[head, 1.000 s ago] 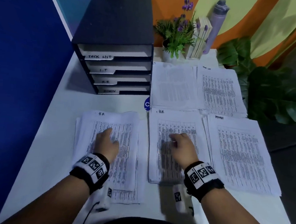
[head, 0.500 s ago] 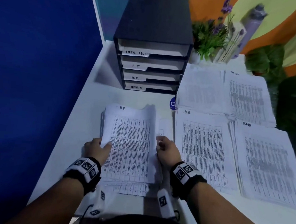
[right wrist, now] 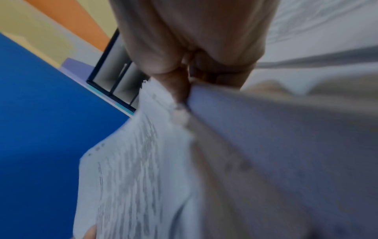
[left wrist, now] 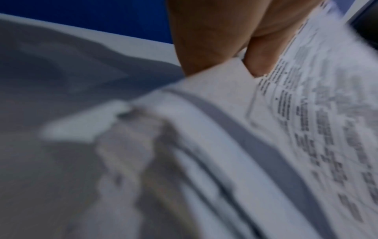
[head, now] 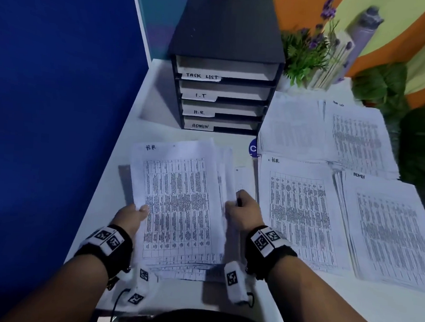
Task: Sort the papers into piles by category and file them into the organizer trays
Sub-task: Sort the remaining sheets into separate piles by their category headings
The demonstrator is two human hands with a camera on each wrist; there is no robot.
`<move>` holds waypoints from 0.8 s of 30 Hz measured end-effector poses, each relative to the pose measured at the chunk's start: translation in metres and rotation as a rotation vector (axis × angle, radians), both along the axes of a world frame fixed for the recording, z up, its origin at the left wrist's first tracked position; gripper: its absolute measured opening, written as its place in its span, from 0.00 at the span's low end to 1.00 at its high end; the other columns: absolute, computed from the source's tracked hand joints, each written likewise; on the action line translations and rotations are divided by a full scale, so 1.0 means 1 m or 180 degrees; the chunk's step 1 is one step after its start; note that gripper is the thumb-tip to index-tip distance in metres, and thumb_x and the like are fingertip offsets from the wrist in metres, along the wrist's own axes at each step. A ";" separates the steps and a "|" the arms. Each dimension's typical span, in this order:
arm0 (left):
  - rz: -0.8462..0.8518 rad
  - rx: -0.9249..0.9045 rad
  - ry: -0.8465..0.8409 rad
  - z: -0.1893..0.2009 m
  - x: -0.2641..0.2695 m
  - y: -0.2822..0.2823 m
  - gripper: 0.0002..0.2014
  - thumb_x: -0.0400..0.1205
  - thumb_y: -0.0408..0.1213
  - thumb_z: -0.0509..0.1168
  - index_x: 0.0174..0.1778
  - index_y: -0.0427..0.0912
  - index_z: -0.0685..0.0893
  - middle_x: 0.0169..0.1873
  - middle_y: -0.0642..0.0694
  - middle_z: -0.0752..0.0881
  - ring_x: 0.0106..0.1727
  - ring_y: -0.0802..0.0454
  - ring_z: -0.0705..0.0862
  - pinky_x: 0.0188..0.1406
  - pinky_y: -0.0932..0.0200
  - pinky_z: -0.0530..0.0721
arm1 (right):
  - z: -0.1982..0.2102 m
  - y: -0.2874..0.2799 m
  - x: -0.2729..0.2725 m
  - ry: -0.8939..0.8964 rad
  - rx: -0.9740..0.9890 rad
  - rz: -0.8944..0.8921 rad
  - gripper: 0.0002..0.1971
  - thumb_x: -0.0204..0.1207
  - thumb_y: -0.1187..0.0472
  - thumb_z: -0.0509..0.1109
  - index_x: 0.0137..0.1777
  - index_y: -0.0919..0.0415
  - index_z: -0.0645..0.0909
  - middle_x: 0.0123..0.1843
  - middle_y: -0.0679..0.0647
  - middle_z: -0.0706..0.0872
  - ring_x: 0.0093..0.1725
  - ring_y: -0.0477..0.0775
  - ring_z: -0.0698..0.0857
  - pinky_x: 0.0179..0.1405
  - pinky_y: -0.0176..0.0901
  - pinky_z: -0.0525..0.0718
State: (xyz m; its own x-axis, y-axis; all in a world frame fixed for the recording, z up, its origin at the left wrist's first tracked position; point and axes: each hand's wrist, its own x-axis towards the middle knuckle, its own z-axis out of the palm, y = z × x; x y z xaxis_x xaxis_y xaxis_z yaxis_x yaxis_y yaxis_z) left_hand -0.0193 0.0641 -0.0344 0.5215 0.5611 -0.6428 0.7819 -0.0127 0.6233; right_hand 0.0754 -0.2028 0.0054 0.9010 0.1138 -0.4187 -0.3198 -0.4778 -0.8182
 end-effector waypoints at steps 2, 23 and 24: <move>-0.0089 0.0461 0.0147 0.006 0.002 0.000 0.15 0.85 0.43 0.60 0.56 0.34 0.81 0.50 0.35 0.85 0.54 0.36 0.84 0.62 0.46 0.80 | 0.010 -0.004 0.005 -0.0368 -0.0010 -0.0284 0.16 0.72 0.71 0.65 0.31 0.55 0.63 0.26 0.51 0.68 0.24 0.48 0.67 0.23 0.36 0.68; 0.0257 -0.0256 -0.1072 0.063 0.023 -0.063 0.28 0.86 0.57 0.50 0.57 0.38 0.85 0.57 0.33 0.87 0.57 0.36 0.86 0.58 0.42 0.83 | 0.067 -0.034 0.028 -0.1071 0.0343 -0.1027 0.11 0.80 0.67 0.64 0.54 0.47 0.77 0.38 0.47 0.83 0.32 0.46 0.81 0.33 0.39 0.84; 0.0535 -0.1072 -0.1028 0.072 0.022 -0.064 0.32 0.86 0.60 0.46 0.53 0.38 0.87 0.49 0.33 0.90 0.50 0.37 0.88 0.50 0.46 0.84 | 0.050 -0.032 0.022 -0.0779 0.0183 -0.0938 0.11 0.80 0.66 0.63 0.59 0.51 0.78 0.40 0.50 0.86 0.35 0.49 0.84 0.36 0.42 0.87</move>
